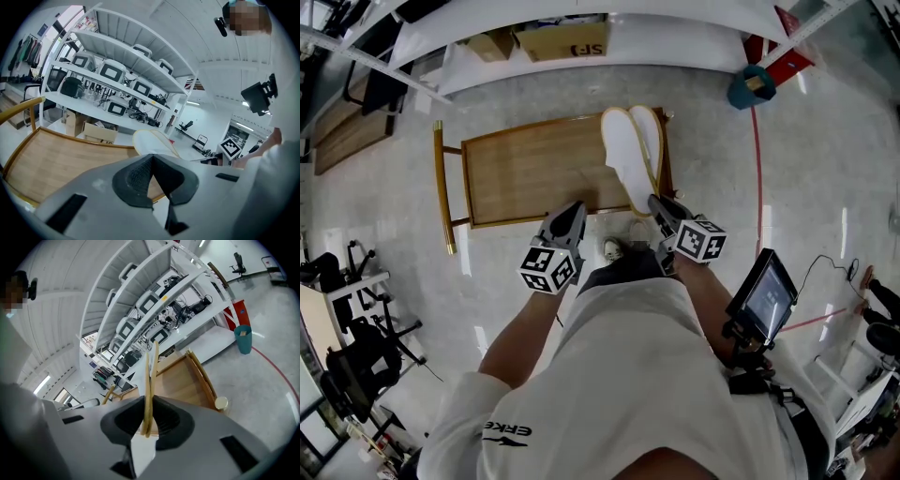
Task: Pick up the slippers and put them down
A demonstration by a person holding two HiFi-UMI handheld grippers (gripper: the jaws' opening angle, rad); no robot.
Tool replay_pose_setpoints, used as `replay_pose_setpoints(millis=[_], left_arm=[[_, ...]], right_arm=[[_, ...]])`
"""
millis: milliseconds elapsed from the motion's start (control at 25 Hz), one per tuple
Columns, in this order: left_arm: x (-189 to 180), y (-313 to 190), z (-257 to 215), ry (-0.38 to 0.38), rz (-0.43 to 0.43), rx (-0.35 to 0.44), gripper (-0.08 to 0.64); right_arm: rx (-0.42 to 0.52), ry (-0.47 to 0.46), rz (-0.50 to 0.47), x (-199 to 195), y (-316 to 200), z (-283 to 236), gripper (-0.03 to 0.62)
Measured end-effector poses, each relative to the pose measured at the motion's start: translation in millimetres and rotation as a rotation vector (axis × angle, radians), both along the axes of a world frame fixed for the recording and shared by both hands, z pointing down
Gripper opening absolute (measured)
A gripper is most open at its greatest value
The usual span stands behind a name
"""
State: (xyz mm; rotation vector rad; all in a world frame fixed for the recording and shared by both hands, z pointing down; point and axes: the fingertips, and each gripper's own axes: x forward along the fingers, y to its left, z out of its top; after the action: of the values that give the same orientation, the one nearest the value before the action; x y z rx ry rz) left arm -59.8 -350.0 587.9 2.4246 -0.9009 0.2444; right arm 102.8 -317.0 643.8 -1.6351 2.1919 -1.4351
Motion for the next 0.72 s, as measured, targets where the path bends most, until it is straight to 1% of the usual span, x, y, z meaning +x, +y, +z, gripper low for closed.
replay_pose_setpoints(millis=[360,520,720], left_arm=[[3,15,-18,0.025,0.012,0.044,0.003],[-2,25,-31,0.055,0.013,0.072,0.003],[-3,36,-54,0.097,0.004,0.123,0.003]], right_arm=[[0.090,-0.001,0.014,-2,13,-40,0.055],[0.138,-0.015,0.037,-7,24,-61,0.055],[0.223,-0.026,0.049,-6,35,-97,0.055]])
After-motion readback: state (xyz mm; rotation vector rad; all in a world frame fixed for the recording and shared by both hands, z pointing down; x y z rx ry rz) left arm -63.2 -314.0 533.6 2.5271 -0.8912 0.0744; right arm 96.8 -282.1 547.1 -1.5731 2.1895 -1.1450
